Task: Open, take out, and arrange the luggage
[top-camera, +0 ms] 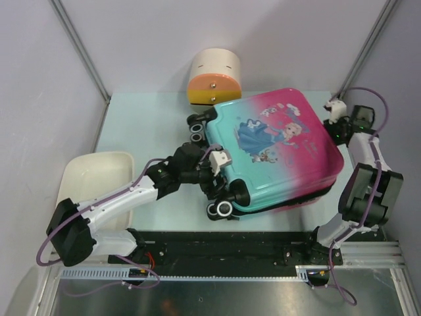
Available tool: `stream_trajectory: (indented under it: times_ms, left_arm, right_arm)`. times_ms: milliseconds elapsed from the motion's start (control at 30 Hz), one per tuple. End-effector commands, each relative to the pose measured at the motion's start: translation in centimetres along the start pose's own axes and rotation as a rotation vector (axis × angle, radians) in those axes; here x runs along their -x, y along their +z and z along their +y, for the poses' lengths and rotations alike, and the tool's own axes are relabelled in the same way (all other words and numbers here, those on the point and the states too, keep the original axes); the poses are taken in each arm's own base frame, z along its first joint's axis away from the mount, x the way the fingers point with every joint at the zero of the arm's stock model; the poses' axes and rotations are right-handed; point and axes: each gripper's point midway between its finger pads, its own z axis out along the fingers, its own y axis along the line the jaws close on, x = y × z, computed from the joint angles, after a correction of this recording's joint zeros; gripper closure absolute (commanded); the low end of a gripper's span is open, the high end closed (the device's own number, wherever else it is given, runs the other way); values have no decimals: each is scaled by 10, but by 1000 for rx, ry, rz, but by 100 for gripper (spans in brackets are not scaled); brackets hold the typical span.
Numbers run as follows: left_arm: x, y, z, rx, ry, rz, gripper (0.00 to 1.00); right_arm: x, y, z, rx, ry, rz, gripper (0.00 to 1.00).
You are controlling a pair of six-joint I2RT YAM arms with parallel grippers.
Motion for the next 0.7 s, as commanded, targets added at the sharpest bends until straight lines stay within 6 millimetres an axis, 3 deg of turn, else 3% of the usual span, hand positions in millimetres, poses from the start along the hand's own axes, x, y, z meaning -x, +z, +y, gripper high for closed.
stream_trajectory:
  times_ms: [0,67,100,167,300,433,467,567,600,667]
  left_arm:
    - [-37,-3,26,58,-233,55,16]
    - [-35,0,31,73,-233,41,16]
    - [-27,4,34,75,-234,16,16]
    - [-19,12,38,86,-275,-9,16]
    - [6,26,55,131,-294,-61,16]
    - [26,40,63,130,-279,-91,17]
    - [28,42,62,125,-265,-93,17]
    - [35,28,60,124,-225,-122,16]
    - [33,15,53,113,-213,-140,16]
    - [30,-6,46,79,-192,-169,14]
  right_arm:
    - [27,43,116,319,-45,9,78]
    - [43,61,119,318,-20,-18,78]
    - [62,64,120,313,-29,-56,78]
    - [82,70,113,278,-10,-86,77]
    - [117,65,76,183,22,-148,72]
    - [147,34,7,24,79,-222,65]
    - [153,25,-1,9,83,-237,59]
    - [162,-10,-16,-3,58,-254,41]
    - [163,-21,-17,-2,26,-258,37]
    - [168,-52,-1,54,-24,-278,26]
